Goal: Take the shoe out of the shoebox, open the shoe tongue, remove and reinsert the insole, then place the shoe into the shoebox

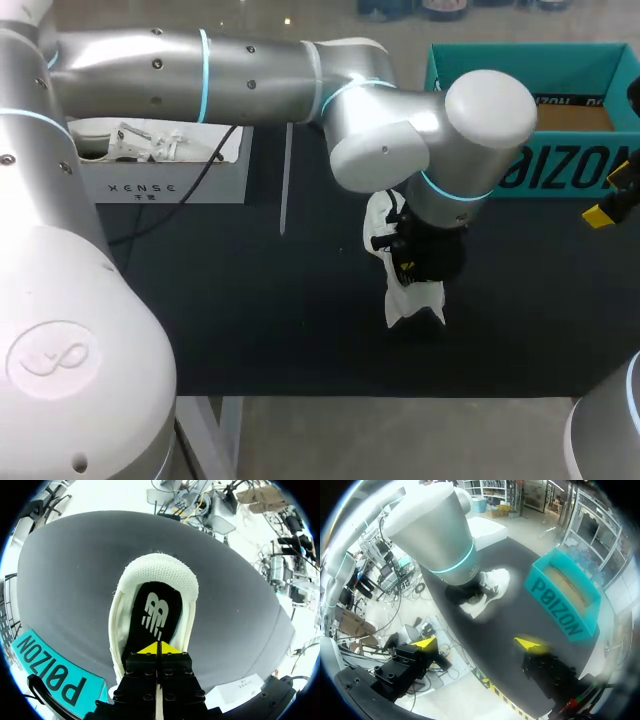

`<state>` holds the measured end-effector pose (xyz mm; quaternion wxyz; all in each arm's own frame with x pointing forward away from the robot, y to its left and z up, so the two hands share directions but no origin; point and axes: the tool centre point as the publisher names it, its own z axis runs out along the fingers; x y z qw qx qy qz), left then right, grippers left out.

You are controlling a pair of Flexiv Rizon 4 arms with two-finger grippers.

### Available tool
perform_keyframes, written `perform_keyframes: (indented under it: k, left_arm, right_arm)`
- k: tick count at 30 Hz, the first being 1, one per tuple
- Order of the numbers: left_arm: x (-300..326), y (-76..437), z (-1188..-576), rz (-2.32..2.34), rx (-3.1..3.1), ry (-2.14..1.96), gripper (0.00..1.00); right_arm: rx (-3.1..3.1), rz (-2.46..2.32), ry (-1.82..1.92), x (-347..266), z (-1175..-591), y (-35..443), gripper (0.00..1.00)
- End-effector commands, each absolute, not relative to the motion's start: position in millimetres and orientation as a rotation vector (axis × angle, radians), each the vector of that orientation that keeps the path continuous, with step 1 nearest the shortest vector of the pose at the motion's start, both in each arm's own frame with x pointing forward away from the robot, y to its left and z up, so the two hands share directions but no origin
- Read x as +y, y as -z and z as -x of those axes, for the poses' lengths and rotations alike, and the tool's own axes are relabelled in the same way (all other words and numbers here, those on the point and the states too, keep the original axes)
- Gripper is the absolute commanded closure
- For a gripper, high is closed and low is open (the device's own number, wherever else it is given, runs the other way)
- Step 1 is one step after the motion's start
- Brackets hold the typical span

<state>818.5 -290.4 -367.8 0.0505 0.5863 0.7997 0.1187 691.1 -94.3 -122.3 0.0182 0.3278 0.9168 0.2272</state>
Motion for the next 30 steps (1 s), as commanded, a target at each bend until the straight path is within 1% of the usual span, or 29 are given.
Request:
perform_keyframes:
  k: [1,3,4,5,6,7,8,9,10,23,30]
  left_arm:
    - [-283,368,-814,-1.734,2.420,-0.395,1.00]
    - [-281,369,-816,-1.718,2.425,-0.398,1.00]
    - [-280,369,-818,-1.706,2.427,-0.401,0.86]
    - [-279,369,-820,-1.702,2.428,-0.400,0.66]
    - [-279,369,-821,-1.699,2.433,-0.403,0.58]
    - [-279,369,-822,-1.693,2.431,-0.401,0.46]
    - [-279,368,-823,-1.692,2.431,-0.401,0.22]
    - [-280,368,-824,-1.690,2.431,-0.401,0.09]
    - [-280,367,-825,-1.688,2.430,-0.402,0.00]
    - [-282,360,-828,-1.686,2.408,-0.405,0.00]
    - [-282,348,-826,-1.664,2.389,-0.411,0.00]
  right_arm:
    - [2.853,-1.021,-0.701,-93,-694,122,0.00]
    - [2.853,-1.021,-0.701,-93,-694,122,0.00]
    - [2.853,-1.021,-0.701,-93,-694,122,0.00]
    - [2.853,-1.021,-0.701,-93,-694,122,0.00]
    - [2.853,-1.021,-0.701,-93,-694,122,0.00]
    - [2.853,-1.021,-0.701,-93,-694,122,0.00]
    - [2.853,-1.021,-0.701,-93,-694,122,0.00]
    - [2.853,-1.021,-0.701,-93,-694,122,0.00]
    - [2.853,-1.021,-0.701,-93,-694,122,0.00]
    - [2.853,-1.021,-0.701,-93,-694,122,0.00]
    - [2.853,-1.021,-0.701,-93,-694,122,0.00]
